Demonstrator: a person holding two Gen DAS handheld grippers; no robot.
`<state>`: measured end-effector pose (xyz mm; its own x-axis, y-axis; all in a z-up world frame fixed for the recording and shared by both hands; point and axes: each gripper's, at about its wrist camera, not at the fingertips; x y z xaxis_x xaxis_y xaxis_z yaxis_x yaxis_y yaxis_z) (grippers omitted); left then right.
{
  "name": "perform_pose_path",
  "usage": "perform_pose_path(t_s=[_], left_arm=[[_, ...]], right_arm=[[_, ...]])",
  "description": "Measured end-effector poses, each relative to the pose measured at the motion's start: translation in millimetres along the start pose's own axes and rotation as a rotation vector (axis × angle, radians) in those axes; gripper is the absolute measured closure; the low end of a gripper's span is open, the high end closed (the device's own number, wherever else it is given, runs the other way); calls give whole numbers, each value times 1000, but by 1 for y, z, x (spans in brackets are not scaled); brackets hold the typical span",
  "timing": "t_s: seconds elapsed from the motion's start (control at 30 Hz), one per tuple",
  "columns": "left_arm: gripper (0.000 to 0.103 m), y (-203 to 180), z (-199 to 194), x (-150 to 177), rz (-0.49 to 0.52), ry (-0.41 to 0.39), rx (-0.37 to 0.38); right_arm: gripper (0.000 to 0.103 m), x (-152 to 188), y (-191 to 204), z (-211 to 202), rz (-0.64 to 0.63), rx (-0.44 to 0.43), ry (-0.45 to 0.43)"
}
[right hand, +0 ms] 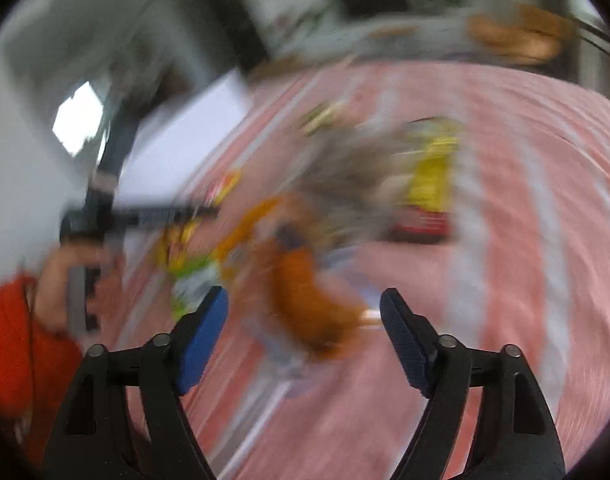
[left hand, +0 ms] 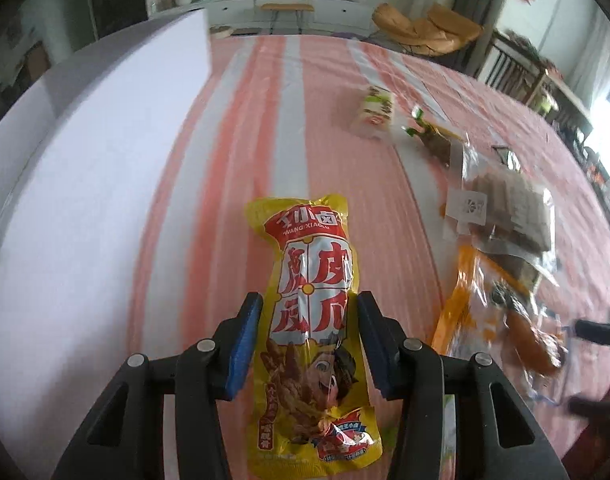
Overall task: Organize snacks
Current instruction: 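Grasp the orange sausage packet with the right tool while the left tool grasps the yellow spicy-strip packet, then carry both packets into the cardboard box and open both tools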
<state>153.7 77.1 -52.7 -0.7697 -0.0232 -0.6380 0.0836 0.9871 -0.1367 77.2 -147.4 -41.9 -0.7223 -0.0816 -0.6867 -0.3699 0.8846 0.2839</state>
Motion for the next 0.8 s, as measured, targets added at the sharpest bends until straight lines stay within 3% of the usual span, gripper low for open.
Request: perform_pose_path(t_s=[0.07, 0.1, 0.2, 0.23, 0.27, 0.33, 0.43, 0.57, 0.7, 0.8], left_arm=[[55, 7, -16, 4, -45, -19, 20], [55, 11, -24, 5, -60, -31, 29], [55, 20, -52, 9, -87, -74, 66], [55, 21, -61, 12, -90, -84, 74], [55, 23, -68, 15, -92, -92, 83], [55, 25, -78, 20, -104, -100, 99], [55, 29, -84, 27, -137, -99, 123], [55, 24, -90, 28, -157, -110, 150], [55, 17, -98, 26, -154, -120, 165], [55, 15, -106, 23, -167, -127, 185]], right_arm=[[21, -8, 17, 32, -127, 1, 132], [21, -9, 24, 53, -203, 44, 207], [19, -12, 32, 80, -316, 111, 296], [24, -15, 32, 81, -303, 116, 311], [41, -18, 31, 79, -284, 115, 327], [59, -25, 34, 67, -273, 118, 329], [71, -30, 26, 49, -181, 98, 311], [75, -36, 10, 24, -14, 38, 247], [76, -38, -13, 7, 217, -60, 173], [76, -36, -34, -1, 431, -186, 117]])
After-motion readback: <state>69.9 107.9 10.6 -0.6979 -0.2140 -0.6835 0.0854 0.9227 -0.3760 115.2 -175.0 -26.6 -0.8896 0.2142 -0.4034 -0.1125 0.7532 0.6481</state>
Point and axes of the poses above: each gripper's, at about its wrist camera, not at the fingertips, and z roughly the way its jaws point, y to its left, x to its underside, and after that the axes turned 11 degrees about -y, right-handed
